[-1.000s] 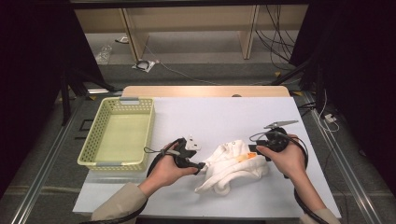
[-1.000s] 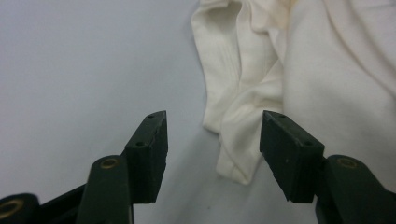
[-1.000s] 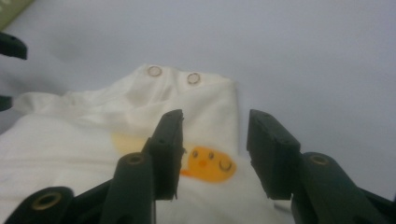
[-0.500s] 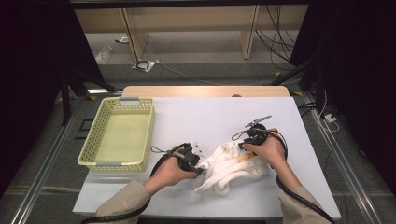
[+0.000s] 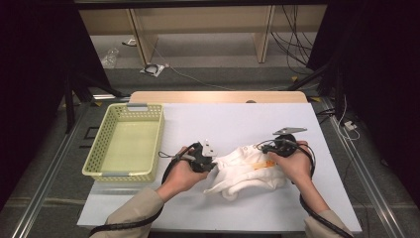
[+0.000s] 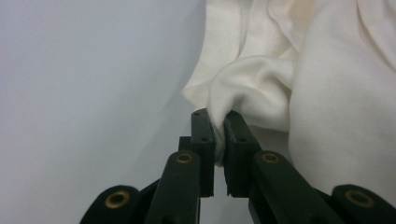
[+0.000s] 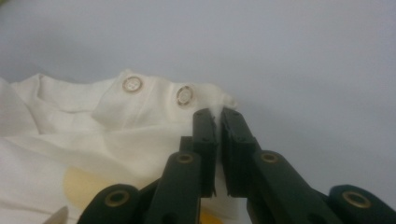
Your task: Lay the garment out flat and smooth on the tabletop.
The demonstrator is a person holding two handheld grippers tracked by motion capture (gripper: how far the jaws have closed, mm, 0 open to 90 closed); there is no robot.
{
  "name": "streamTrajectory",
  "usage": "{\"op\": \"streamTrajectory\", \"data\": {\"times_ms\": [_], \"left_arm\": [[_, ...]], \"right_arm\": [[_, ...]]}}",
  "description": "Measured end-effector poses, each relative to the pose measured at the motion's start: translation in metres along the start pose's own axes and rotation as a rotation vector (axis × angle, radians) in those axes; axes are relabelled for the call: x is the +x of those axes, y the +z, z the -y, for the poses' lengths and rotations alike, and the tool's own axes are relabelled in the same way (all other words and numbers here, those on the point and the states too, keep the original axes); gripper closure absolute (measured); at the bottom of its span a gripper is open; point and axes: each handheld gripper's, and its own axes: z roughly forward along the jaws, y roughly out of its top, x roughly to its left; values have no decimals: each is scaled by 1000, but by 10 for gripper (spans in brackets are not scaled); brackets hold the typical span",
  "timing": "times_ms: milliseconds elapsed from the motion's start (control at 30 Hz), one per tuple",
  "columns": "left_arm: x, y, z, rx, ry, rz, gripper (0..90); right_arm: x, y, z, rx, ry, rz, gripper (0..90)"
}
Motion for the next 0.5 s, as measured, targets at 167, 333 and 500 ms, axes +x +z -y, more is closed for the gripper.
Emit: {"op": "streamTrajectory", "data": {"times_ms": [167,333,500], "left_arm": [[2,-10,-14,-122,1,-60,838],[-4,-18,-24,-216,23,-96,838],[-10,-22,-30,-286,45,-121,837]], "right_arm": [[3,-37,10,-149,28,47,854],[6,-67,22,-246,32,90,855],[13,-89,33,-320,34,128,855]]}}
